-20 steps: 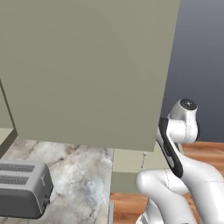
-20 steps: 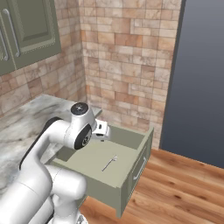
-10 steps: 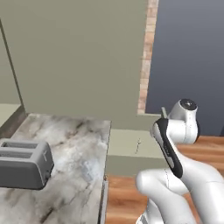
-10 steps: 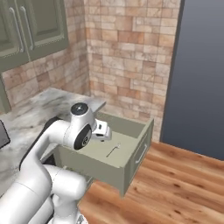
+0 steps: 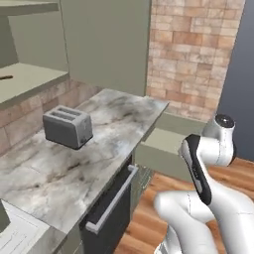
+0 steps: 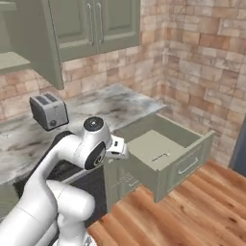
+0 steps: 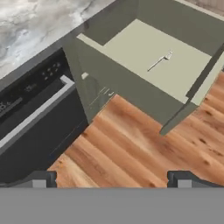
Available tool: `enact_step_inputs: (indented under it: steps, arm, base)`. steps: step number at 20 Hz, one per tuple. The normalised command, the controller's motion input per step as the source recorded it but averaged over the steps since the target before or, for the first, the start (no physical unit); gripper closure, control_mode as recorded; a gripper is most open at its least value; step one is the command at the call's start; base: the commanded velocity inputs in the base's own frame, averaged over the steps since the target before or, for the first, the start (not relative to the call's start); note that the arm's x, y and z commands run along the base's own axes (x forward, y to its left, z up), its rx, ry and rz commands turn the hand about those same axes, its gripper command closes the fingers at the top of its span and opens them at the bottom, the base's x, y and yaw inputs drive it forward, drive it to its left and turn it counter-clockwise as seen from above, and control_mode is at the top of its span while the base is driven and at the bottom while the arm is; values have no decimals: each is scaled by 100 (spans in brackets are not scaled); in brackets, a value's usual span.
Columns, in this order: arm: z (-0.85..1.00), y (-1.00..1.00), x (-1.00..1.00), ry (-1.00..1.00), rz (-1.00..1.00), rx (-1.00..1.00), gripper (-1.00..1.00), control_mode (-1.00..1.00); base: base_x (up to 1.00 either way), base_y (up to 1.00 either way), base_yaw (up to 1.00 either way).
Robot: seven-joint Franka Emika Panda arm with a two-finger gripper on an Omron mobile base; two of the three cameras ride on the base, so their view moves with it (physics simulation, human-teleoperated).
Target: Organize the utensils by type. Pick up the wooden spoons from the counter and place them in the open cabinet. Then pick up the metallic utensils from the counter and place them in the open drawer.
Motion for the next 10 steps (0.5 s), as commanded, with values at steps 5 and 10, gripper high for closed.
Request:
enact_step_inputs:
  steps: [5, 10]
  arm:
    - [0, 0, 0, 0, 0, 0, -100, 100]
    - [0, 0, 0, 0, 0, 0, -100, 100]
  base:
    - [-58, -32, 96]
    - [-38, -8, 100]
